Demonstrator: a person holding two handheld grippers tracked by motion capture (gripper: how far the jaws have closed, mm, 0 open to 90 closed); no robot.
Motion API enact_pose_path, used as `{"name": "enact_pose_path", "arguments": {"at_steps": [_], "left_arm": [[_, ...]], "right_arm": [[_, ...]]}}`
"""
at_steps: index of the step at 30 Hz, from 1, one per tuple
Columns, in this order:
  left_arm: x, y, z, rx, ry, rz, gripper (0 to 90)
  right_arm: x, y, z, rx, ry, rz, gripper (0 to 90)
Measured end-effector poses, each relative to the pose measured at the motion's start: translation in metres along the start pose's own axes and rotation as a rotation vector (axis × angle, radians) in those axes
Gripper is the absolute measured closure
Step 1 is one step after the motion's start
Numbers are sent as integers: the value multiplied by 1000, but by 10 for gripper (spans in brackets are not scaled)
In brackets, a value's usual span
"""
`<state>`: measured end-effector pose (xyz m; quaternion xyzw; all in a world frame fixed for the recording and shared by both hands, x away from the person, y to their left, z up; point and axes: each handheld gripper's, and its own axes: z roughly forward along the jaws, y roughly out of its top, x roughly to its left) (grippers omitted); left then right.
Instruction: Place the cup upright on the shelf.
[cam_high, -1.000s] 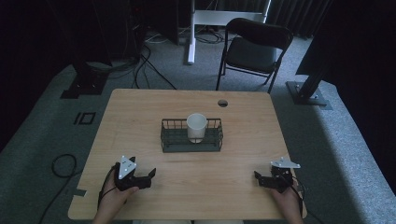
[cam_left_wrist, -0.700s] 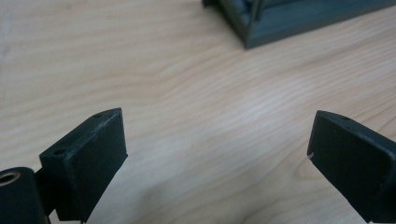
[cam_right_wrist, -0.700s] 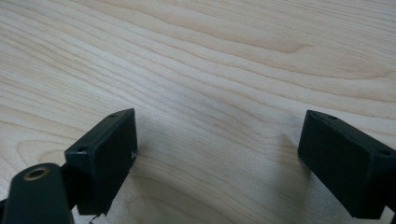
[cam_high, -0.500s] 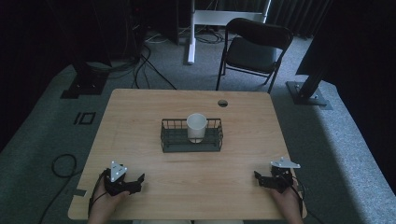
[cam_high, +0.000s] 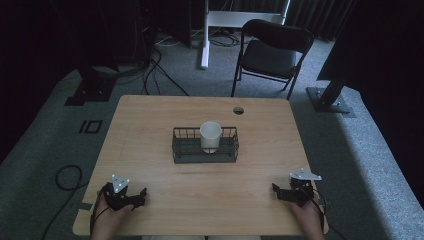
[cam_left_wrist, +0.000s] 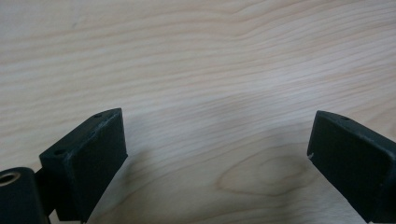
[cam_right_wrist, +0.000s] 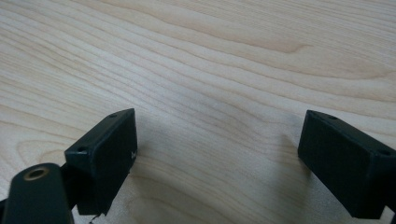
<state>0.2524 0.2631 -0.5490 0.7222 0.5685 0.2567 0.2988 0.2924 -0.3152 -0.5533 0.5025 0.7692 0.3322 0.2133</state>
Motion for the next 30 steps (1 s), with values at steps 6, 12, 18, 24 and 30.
{"name": "enact_pose_path", "arguments": {"at_steps": [6,12,18,24,30], "left_arm": [[5,0,2,39,45,-62,51],[8,0,2,46,101,-135,39],[8,0,3,46,122,-159,38],[8,1,3,45,125,-163,38],[8,1,4,43,129,-168,39]], "right_arm": [[0,0,0,0,0,0,114],[0,0,0,0,0,0,114],[0,0,0,0,0,0,114],[0,0,0,0,0,0,114],[0,0,0,0,0,0,114]]}}
